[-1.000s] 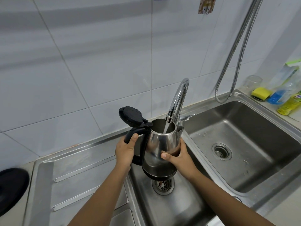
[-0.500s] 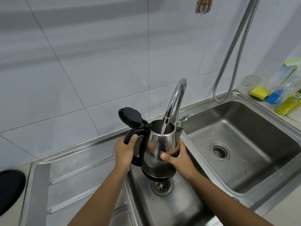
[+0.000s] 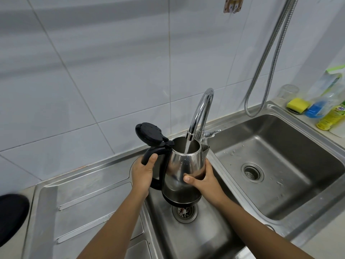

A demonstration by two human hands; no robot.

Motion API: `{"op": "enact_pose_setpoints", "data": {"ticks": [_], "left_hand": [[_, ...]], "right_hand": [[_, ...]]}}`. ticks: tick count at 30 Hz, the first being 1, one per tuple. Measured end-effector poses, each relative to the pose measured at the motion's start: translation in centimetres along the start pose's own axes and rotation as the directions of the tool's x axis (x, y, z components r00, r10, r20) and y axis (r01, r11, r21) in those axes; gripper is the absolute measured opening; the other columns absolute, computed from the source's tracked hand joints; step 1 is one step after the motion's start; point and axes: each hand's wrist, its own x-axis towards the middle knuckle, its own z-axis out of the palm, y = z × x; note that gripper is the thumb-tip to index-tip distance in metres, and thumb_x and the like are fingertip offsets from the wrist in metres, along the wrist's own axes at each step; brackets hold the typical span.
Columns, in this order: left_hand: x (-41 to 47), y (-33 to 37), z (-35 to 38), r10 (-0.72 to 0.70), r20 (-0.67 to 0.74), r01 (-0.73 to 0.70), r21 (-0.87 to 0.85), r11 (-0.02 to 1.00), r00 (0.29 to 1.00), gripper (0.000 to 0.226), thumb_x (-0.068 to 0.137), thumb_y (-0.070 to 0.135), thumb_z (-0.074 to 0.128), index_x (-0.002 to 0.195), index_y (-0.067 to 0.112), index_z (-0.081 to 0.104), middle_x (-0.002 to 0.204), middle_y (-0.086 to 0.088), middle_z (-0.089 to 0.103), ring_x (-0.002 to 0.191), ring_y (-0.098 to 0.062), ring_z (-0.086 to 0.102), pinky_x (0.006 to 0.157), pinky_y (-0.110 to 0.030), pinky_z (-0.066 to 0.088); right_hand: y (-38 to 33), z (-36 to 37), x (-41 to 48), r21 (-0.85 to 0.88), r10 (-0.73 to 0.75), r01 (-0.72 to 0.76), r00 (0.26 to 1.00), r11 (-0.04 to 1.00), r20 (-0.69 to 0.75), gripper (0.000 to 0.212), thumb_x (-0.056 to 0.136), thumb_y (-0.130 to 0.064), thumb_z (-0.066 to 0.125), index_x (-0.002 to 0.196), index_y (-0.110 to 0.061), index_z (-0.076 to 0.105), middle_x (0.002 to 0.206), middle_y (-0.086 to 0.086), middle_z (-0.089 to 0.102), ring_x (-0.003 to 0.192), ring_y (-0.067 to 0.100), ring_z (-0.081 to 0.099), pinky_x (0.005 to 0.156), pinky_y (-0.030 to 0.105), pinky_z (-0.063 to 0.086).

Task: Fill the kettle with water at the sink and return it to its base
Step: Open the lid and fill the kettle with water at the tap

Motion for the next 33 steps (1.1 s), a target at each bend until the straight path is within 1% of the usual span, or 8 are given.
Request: {"op": "enact_pose_setpoints", "data": {"ticks": [5, 18, 21, 23, 24, 26, 30, 33], "left_hand": [[-0.1, 0.0, -0.1, 0.008, 0.002, -0.008, 0.001, 1.000, 1.000, 0.054, 0.055, 0.079, 0.051, 0.079, 0.031, 0.060, 0.081, -0.001, 0.065, 0.080, -0.019, 0.062, 0.067, -0.028, 0.045], [-0.4, 0.4, -0.3, 0.005, -0.001, -0.005, -0.016, 1.000, 1.000, 0.048, 0.056, 0.078, 0.051, 0.077, 0.035, 0.060, 0.081, 0.003, 0.066, 0.081, -0.018, 0.063, 0.068, -0.029, 0.046], [-0.5, 0.3, -0.6, 0.010, 0.007, -0.010, -0.024, 1.000, 1.000, 0.039, 0.067, 0.073, 0.061, 0.079, 0.035, 0.061, 0.080, 0.003, 0.066, 0.081, -0.017, 0.063, 0.067, -0.028, 0.045], [-0.5, 0.3, -0.8, -0.002, 0.014, 0.003, -0.027, 1.000, 1.000, 0.026, 0.080, 0.058, 0.061, 0.081, 0.032, 0.062, 0.082, 0.002, 0.066, 0.083, -0.019, 0.062, 0.067, -0.027, 0.044], [-0.5, 0.3, -0.9, -0.010, 0.014, 0.010, -0.028, 1.000, 1.000, 0.023, 0.082, 0.054, 0.060, 0.083, 0.032, 0.063, 0.083, 0.002, 0.066, 0.085, -0.019, 0.062, 0.067, -0.027, 0.044], [-0.5, 0.3, -1.1, -0.017, 0.008, 0.018, -0.032, 0.999, 1.000, 0.027, 0.078, 0.057, 0.059, 0.084, 0.031, 0.063, 0.084, 0.002, 0.066, 0.084, -0.018, 0.062, 0.066, -0.027, 0.043], [-0.3, 0.2, -1.5, -0.034, -0.016, 0.034, -0.013, 0.999, 0.999, 0.024, 0.085, 0.050, 0.059, 0.082, 0.026, 0.062, 0.080, 0.000, 0.064, 0.080, -0.019, 0.061, 0.064, -0.026, 0.042], [-0.3, 0.0, -1.8, -0.026, -0.019, 0.026, 0.000, 1.000, 0.999, 0.019, 0.087, 0.047, 0.058, 0.081, 0.030, 0.060, 0.079, 0.002, 0.063, 0.079, -0.017, 0.060, 0.063, -0.025, 0.042]], "right_hand": [[-0.1, 0.1, -0.2, 0.002, -0.005, 0.005, 1.000, 1.000, -0.002, 0.130, 0.049, -0.058, 0.096, 0.156, -0.037, 0.025, 0.145, -0.012, 0.056, 0.134, 0.012, 0.054, 0.116, 0.047, 0.043], [-0.5, 0.3, -0.6, -0.018, 0.019, -0.019, 1.000, 1.000, -0.009, 0.132, 0.049, -0.060, 0.095, 0.156, -0.038, 0.023, 0.149, -0.010, 0.053, 0.136, 0.015, 0.052, 0.116, 0.047, 0.042], [-0.5, 0.4, -0.6, -0.025, 0.022, -0.022, 1.000, 0.999, -0.008, 0.131, 0.049, -0.059, 0.095, 0.156, -0.040, 0.023, 0.148, -0.011, 0.053, 0.136, 0.015, 0.053, 0.116, 0.047, 0.043], [-0.5, 0.6, -0.6, -0.028, 0.022, -0.022, 1.000, 0.999, 0.000, 0.131, 0.049, -0.060, 0.095, 0.157, -0.038, 0.023, 0.146, -0.011, 0.055, 0.135, 0.014, 0.054, 0.115, 0.046, 0.043], [-0.5, 0.7, -0.6, -0.028, 0.022, -0.022, 1.000, 0.999, 0.006, 0.133, 0.048, -0.062, 0.094, 0.157, -0.036, 0.022, 0.146, -0.010, 0.055, 0.135, 0.013, 0.054, 0.116, 0.045, 0.043], [-0.6, 0.9, -0.6, -0.029, 0.028, -0.027, 1.000, 0.999, 0.015, 0.136, 0.047, -0.063, 0.093, 0.158, -0.034, 0.021, 0.147, -0.008, 0.054, 0.136, 0.015, 0.053, 0.116, 0.045, 0.042], [-0.8, 1.3, -0.7, -0.029, 0.027, -0.026, 0.999, 0.999, 0.029, 0.131, 0.053, -0.054, 0.093, 0.159, -0.030, 0.020, 0.146, -0.007, 0.054, 0.135, 0.015, 0.053, 0.116, 0.042, 0.043], [-1.0, 1.6, -0.7, -0.028, 0.037, -0.036, 0.999, 0.999, 0.038, 0.137, 0.048, -0.061, 0.093, 0.159, -0.032, 0.018, 0.150, -0.006, 0.051, 0.137, 0.016, 0.050, 0.117, 0.044, 0.041]]}}
